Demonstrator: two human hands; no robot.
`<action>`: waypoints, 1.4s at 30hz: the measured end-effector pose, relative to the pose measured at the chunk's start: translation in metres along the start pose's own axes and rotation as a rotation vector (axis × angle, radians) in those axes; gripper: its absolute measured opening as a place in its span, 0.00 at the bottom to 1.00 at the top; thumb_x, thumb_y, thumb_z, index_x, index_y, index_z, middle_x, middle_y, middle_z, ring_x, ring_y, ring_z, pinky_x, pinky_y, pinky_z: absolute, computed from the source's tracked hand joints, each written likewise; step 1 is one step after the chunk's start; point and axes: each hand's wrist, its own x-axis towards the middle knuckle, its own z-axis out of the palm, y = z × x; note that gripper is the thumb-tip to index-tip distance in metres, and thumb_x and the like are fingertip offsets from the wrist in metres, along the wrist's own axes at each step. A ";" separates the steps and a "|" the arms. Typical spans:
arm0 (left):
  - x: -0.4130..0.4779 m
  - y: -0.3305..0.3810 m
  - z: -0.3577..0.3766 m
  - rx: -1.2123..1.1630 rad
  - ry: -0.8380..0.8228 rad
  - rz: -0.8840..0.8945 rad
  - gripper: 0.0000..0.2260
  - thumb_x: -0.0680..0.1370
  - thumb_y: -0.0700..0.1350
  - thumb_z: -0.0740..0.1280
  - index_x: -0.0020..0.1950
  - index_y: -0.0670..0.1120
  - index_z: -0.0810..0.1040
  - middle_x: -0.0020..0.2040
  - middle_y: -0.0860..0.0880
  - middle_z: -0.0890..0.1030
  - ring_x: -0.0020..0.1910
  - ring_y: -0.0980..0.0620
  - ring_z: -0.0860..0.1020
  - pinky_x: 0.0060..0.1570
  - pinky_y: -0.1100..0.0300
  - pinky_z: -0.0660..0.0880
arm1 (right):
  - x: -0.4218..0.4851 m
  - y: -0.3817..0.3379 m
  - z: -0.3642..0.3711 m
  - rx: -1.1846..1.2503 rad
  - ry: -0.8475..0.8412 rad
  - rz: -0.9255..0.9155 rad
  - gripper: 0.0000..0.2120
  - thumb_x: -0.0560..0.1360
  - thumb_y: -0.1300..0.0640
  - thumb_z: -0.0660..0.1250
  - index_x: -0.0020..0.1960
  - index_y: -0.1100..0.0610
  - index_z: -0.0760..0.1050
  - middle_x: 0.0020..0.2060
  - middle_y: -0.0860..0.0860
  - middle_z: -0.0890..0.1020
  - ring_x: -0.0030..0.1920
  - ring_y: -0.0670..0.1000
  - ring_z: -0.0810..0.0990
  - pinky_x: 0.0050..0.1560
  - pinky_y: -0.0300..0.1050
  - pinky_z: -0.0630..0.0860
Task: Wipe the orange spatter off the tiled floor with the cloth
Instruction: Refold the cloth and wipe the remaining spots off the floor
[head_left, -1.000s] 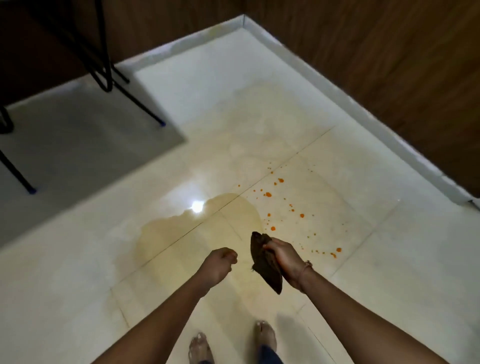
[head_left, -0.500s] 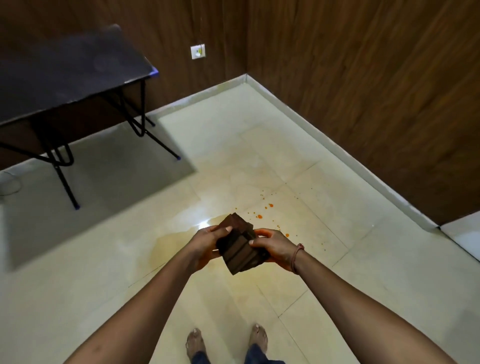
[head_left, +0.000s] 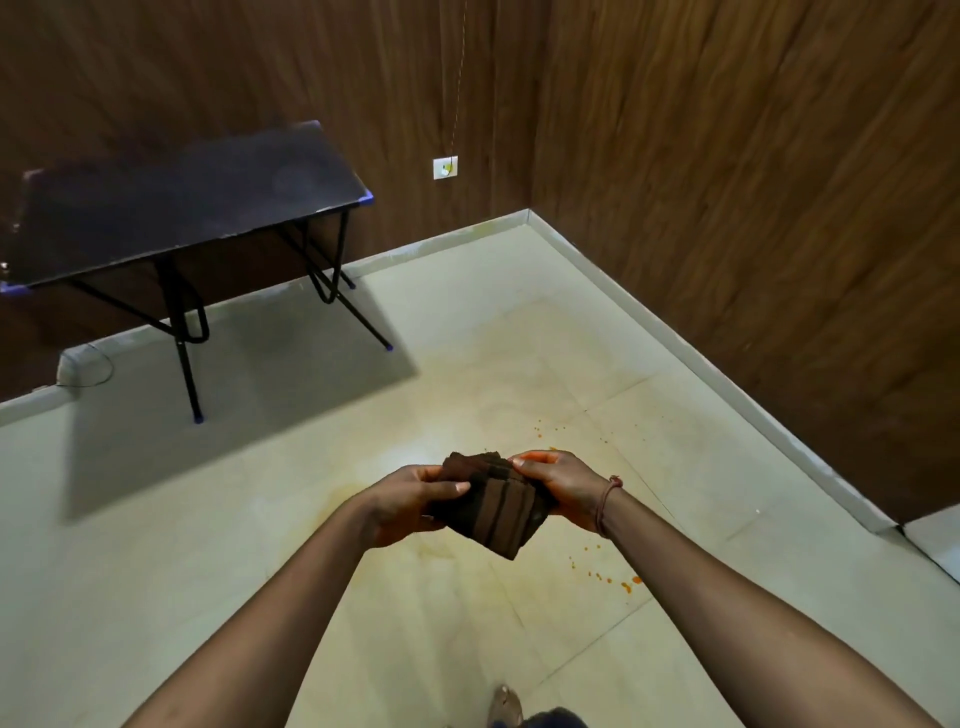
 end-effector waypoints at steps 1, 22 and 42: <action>-0.001 0.001 0.008 0.016 0.010 0.003 0.15 0.71 0.49 0.73 0.57 0.49 0.82 0.51 0.50 0.83 0.50 0.52 0.79 0.55 0.56 0.72 | -0.003 0.002 -0.004 -0.011 0.026 -0.013 0.09 0.79 0.54 0.67 0.55 0.57 0.81 0.52 0.57 0.84 0.47 0.52 0.82 0.47 0.48 0.77; 0.092 0.056 0.215 -0.401 0.386 0.079 0.12 0.80 0.52 0.62 0.56 0.48 0.80 0.53 0.47 0.82 0.48 0.47 0.78 0.46 0.53 0.74 | -0.020 -0.044 -0.206 -0.832 -0.031 -0.588 0.24 0.73 0.56 0.72 0.67 0.46 0.74 0.53 0.48 0.80 0.52 0.48 0.77 0.58 0.43 0.73; 0.091 0.143 0.249 -0.631 0.395 0.601 0.22 0.74 0.27 0.64 0.65 0.46 0.76 0.63 0.39 0.74 0.58 0.38 0.79 0.47 0.52 0.81 | -0.061 -0.097 -0.253 -0.319 0.193 -0.562 0.32 0.68 0.32 0.69 0.63 0.53 0.76 0.56 0.47 0.81 0.57 0.47 0.78 0.58 0.46 0.75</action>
